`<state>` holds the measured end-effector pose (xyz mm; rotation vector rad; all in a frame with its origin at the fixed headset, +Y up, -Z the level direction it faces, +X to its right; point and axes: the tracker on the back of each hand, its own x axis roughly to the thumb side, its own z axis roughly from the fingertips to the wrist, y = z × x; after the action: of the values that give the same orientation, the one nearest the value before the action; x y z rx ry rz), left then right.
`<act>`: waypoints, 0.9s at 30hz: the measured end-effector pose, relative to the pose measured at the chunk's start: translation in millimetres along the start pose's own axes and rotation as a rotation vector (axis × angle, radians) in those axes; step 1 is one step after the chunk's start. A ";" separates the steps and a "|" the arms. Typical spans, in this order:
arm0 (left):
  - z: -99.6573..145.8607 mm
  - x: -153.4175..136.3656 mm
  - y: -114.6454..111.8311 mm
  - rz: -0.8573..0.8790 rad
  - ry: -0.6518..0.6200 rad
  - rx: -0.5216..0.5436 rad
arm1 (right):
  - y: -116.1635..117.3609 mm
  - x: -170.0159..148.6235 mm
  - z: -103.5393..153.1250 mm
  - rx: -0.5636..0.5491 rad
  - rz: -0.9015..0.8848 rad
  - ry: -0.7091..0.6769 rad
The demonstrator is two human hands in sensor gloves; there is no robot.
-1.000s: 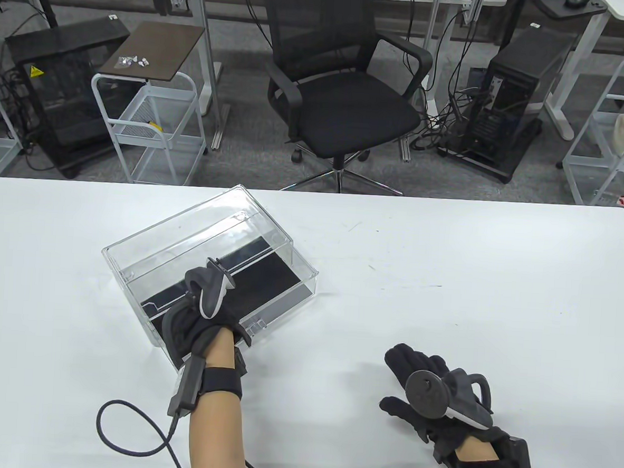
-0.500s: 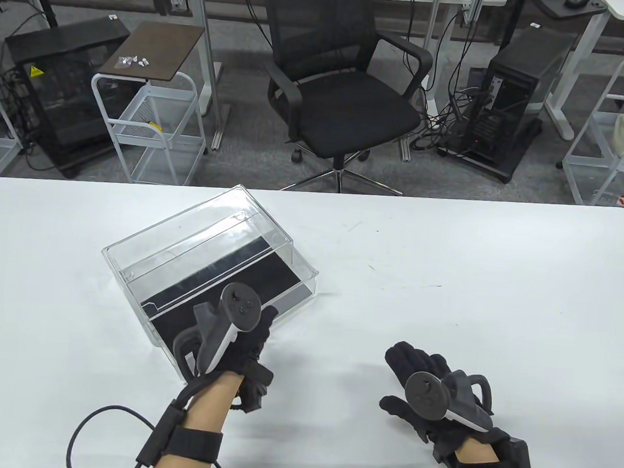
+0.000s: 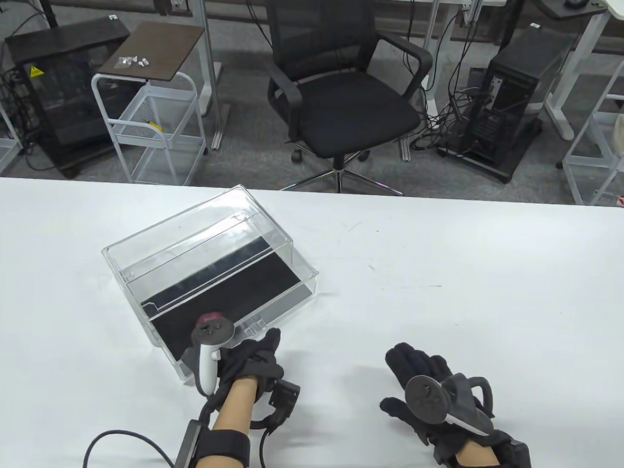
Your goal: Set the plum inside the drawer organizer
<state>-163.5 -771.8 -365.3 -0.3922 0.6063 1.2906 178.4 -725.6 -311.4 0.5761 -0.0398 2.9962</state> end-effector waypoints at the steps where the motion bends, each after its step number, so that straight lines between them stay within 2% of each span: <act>1: -2.4 -1.2 0.1 0.062 -0.007 0.023 | 0.0 -0.2 0.0 0.002 -0.002 0.000; 4: -9.4 -6.5 -2.2 0.198 -0.057 0.012 | -0.1 -0.6 0.1 0.002 -0.010 -0.001; 7: -12.9 -13.2 -4.7 0.361 -0.066 0.050 | 0.0 -1.3 0.2 -0.001 -0.014 -0.003; 10: -13.1 -14.0 -5.2 0.486 -0.057 0.025 | 0.2 -1.1 0.5 -0.004 -0.014 -0.007; 21: -28.4 0.1 4.5 0.599 -0.123 0.029 | 3.9 0.1 0.2 0.012 0.000 -0.012; 27: -45.5 10.0 14.6 0.590 -0.167 -0.039 | 7.3 -0.7 -1.8 0.029 -0.001 -0.007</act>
<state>-185.1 -787.4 -406.2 -0.1319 0.5755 1.8801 177.6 -732.8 -313.5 0.5901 0.0029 2.9982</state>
